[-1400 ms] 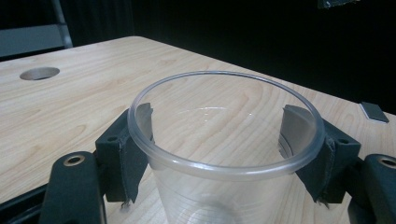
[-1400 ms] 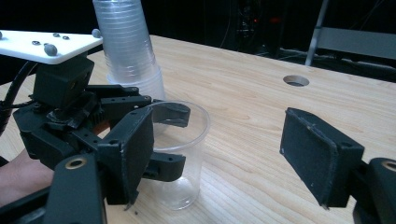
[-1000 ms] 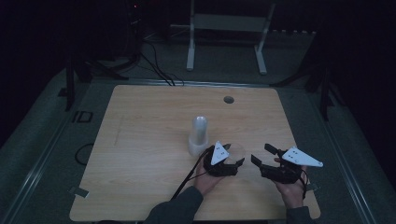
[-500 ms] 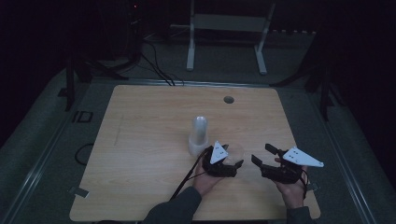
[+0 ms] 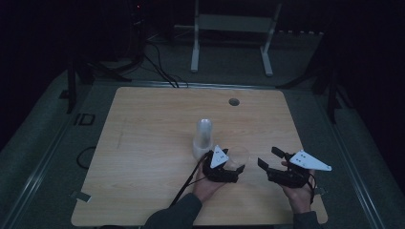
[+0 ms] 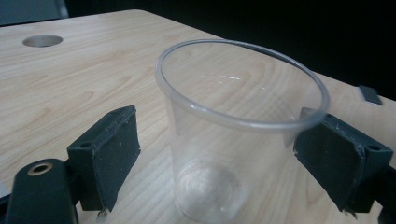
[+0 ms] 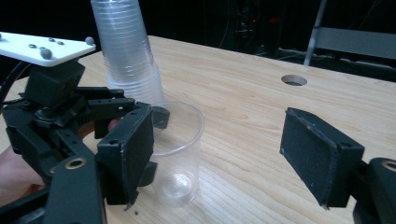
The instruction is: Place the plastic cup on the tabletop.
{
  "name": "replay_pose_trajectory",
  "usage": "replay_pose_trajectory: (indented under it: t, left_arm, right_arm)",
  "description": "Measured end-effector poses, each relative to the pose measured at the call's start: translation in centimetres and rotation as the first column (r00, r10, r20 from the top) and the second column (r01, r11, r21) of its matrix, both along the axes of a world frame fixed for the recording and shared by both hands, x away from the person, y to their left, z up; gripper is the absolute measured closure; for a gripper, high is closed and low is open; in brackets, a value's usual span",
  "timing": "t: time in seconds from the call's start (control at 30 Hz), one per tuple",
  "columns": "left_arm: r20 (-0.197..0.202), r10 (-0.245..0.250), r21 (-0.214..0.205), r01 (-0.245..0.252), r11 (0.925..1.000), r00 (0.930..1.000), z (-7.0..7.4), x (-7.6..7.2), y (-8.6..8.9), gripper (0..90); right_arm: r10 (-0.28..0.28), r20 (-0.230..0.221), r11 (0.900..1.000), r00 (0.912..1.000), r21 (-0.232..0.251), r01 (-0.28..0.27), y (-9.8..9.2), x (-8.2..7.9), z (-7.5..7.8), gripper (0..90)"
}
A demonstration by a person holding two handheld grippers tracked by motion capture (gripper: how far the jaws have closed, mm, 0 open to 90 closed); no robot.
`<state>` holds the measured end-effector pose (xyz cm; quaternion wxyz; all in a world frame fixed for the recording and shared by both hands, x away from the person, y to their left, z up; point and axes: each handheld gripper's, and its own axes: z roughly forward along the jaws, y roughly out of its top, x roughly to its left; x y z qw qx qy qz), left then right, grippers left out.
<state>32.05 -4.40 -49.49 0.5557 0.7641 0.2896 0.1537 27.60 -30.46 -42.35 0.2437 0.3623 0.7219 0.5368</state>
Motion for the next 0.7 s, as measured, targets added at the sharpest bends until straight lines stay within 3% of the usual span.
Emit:
replay_pose_trajectory:
  t: [0.7]
  left_arm:
    - [-0.013, 0.001, -0.013, -0.001, 0.9999, 0.9999, -0.1, -1.3, 2.0, 14.3]
  right_arm:
    - [-0.004, -0.001, 1.0, 1.0, -0.001, 0.004, -0.1, 0.0, -0.1, 25.7]
